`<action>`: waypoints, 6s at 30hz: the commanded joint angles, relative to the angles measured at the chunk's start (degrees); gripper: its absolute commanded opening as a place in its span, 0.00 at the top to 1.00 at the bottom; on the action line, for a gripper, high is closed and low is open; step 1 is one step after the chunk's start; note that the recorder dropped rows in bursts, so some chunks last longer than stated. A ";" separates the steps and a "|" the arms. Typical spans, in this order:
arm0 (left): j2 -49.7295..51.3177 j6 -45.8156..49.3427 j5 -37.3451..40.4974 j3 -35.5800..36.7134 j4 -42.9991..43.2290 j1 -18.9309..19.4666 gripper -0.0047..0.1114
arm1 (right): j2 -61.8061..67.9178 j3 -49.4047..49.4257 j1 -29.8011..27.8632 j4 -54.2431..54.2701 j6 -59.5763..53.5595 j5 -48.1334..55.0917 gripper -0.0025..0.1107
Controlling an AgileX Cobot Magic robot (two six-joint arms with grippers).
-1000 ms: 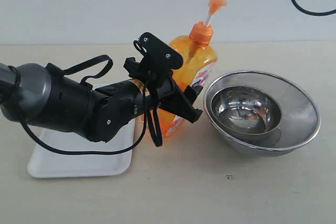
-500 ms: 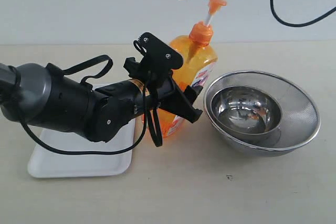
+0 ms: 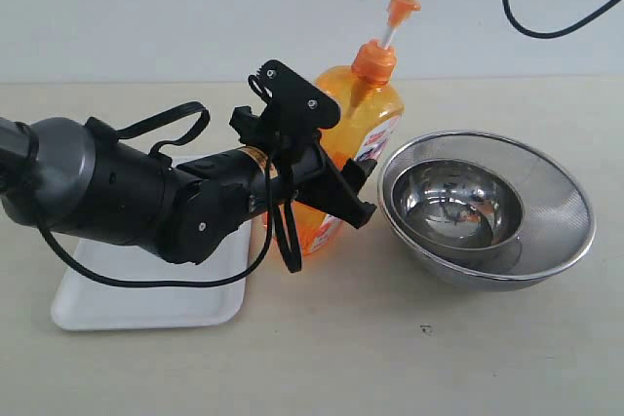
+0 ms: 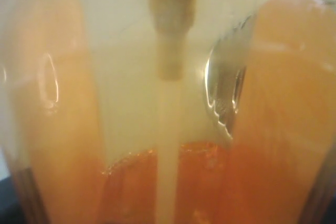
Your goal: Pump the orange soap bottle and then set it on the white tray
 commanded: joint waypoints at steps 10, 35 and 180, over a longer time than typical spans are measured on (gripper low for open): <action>-1.00 0.37 -5.16 -0.96 0.00 -0.45 0.92 | -0.05 -1.94 0.07 -6.14 5.41 -3.10 0.98; -1.00 0.37 -5.16 -0.96 0.00 -0.45 0.92 | -0.05 -2.05 0.07 -15.75 11.91 0.09 0.98; 4.20 5.95 -6.00 -6.09 -0.40 -0.45 0.92 | -6.08 -2.05 -1.72 -17.42 13.00 5.82 0.98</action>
